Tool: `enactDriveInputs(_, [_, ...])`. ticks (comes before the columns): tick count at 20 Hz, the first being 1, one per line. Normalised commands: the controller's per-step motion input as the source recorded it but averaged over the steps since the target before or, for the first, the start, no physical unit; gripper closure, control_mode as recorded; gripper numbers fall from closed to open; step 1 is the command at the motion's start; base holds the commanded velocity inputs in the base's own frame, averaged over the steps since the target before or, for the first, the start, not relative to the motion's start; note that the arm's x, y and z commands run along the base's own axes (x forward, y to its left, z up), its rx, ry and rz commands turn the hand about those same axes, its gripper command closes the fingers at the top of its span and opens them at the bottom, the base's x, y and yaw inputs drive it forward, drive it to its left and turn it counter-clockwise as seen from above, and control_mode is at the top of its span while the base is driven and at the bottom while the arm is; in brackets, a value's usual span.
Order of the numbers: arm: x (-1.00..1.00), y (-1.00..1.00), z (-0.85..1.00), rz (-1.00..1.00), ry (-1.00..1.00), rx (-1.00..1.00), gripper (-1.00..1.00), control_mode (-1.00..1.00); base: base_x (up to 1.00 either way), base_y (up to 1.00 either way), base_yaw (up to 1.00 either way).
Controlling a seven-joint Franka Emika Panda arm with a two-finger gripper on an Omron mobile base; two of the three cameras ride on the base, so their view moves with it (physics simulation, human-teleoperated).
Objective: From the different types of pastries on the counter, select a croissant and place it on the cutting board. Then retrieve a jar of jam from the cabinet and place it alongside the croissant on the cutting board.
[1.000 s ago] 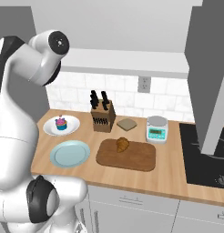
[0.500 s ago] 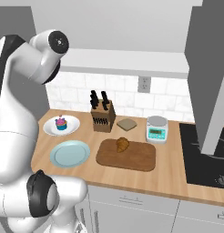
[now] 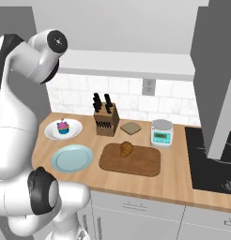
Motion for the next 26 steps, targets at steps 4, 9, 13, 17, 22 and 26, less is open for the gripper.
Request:
enactDriveInputs(4, [0.22,0.06,0.00,0.00,0.00,0.00,-1.00,-1.00,0.00,0.00,0.00])
enactDriveInputs(9, [0.04,-0.20,0.00,0.00,0.00,0.00,-1.00,-1.00,0.00,0.00,0.00])
enactDriveInputs(13, [0.23,-0.29,0.00,0.00,0.00,0.03,-1.00,-1.00,0.00,0.00,0.00])
enactDriveInputs(17, [0.44,-0.41,0.00,0.00,0.00,0.06,-1.00,-1.00,0.00,0.00,0.00])
enactDriveInputs(22, [0.35,-0.36,0.00,0.00,0.00,0.08,-1.00,-1.00,0.00,0.00,0.00])
enactDriveInputs(26, [0.29,-0.15,-0.09,0.00,0.06,0.07,-1.00,-1.00,0.00,0.00,0.00])
